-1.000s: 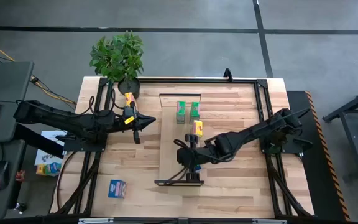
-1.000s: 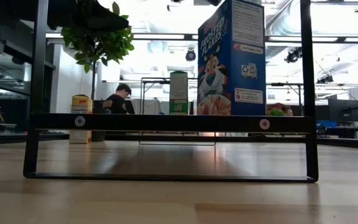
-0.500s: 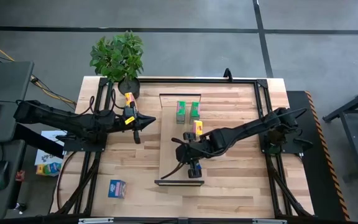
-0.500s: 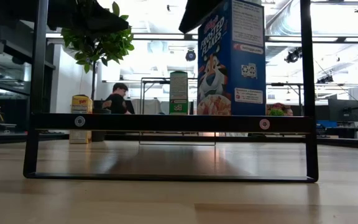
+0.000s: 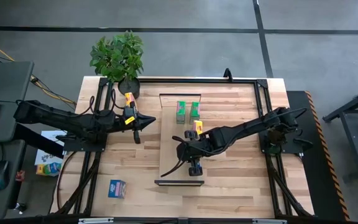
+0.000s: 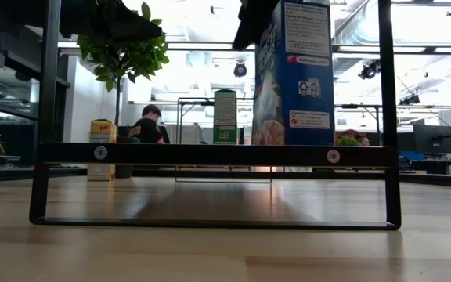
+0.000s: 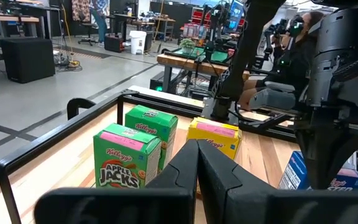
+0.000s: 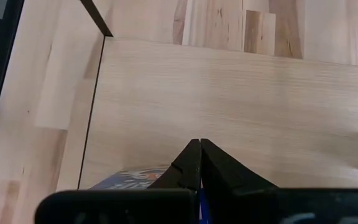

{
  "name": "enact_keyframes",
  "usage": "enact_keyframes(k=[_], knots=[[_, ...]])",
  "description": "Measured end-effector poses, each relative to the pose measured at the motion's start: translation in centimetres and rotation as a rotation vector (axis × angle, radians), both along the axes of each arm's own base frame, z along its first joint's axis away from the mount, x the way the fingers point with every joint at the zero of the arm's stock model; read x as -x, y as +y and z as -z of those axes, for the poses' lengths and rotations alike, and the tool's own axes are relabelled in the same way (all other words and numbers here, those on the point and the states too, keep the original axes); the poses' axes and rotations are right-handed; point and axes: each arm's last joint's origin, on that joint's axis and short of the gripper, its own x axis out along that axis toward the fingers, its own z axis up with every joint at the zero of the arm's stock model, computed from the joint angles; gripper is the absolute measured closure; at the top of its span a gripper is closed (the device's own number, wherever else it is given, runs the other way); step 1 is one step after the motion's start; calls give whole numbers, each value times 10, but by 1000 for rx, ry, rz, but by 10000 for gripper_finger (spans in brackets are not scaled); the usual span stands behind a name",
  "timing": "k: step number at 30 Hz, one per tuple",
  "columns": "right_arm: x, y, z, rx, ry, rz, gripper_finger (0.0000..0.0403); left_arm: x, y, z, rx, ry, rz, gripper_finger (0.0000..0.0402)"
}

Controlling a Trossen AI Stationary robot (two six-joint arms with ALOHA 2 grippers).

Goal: Stack cereal on shelf
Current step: Put the right blue cereal box on the shelf, then put the blue cereal box aligned with the other blue cereal box on the shelf

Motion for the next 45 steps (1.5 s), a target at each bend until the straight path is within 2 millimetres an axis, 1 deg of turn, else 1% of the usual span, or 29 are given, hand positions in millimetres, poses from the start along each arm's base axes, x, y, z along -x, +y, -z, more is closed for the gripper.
enact_keyframes(k=[19, 23, 30, 35, 38, 40, 42, 44, 45], knots=[[3, 0, -2, 0, 6, -3, 403, 0, 0, 0, 0, 0, 0, 402], [5, -1, -9, -7, -20, -3, 403, 0, 0, 0, 0, 0, 0, 401], [11, -3, -31, 0, -124, -19, 403, 0, 0, 0, 0, 1, 0, 402], [28, -11, -47, 63, -114, 37, 403, 2, 0, 1, -2, 18, 2, 402], [44, -17, -60, 95, -111, 74, 403, 9, 1, -6, -2, 19, 5, 402], [55, -21, -71, 109, -133, 102, 403, 17, 0, -7, -2, 44, 15, 402], [69, -24, -80, 121, -173, 123, 403, 24, -1, -11, 8, 32, 33, 401], [83, -25, -84, 124, -225, 131, 403, 31, -3, -14, 15, 20, 53, 401], [91, -26, -81, 125, -243, 131, 403, 34, -5, -15, 15, 20, 65, 402]])
